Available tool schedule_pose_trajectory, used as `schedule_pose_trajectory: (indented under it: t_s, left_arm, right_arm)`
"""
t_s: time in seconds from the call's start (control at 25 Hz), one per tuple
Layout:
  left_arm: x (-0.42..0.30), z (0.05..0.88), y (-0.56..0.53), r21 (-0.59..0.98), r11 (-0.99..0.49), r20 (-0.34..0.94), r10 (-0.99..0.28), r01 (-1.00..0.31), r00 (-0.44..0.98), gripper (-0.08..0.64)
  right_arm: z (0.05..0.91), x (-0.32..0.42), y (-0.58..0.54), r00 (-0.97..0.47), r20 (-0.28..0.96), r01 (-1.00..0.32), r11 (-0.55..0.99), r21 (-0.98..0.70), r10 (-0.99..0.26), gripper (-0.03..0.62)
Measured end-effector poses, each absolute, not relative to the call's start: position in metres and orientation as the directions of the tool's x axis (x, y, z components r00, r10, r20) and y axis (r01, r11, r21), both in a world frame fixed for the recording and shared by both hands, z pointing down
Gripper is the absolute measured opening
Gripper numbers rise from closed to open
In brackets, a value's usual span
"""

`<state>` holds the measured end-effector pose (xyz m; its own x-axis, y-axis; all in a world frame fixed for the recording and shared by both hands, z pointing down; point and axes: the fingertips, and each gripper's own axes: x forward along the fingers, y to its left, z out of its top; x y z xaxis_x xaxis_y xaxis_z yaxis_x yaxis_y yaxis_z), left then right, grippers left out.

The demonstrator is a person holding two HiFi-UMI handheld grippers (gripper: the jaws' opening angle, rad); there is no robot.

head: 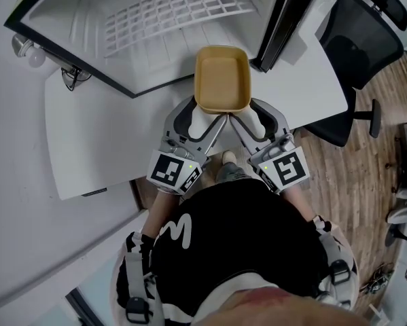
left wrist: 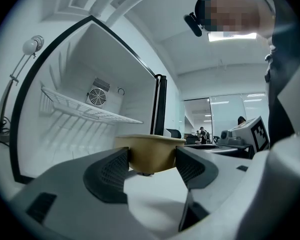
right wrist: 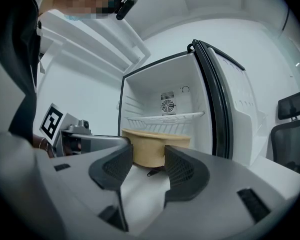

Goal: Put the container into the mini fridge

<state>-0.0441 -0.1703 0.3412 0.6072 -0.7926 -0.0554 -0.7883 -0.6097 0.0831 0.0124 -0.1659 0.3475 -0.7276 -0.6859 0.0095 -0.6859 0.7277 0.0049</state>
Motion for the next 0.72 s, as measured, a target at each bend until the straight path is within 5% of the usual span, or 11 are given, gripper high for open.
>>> schedule_pose_trajectory:
  t_s: [0.72]
  left_arm:
    - [-0.037, 0.348, -0.218, 0.08, -0.578, -0.023, -0.815, -0.812, 0.578, 0.296]
  right_arm:
    - [0.355, 0.019, -0.216, -0.763, 0.023, -0.646, 0.764, -0.005, -0.645, 0.204]
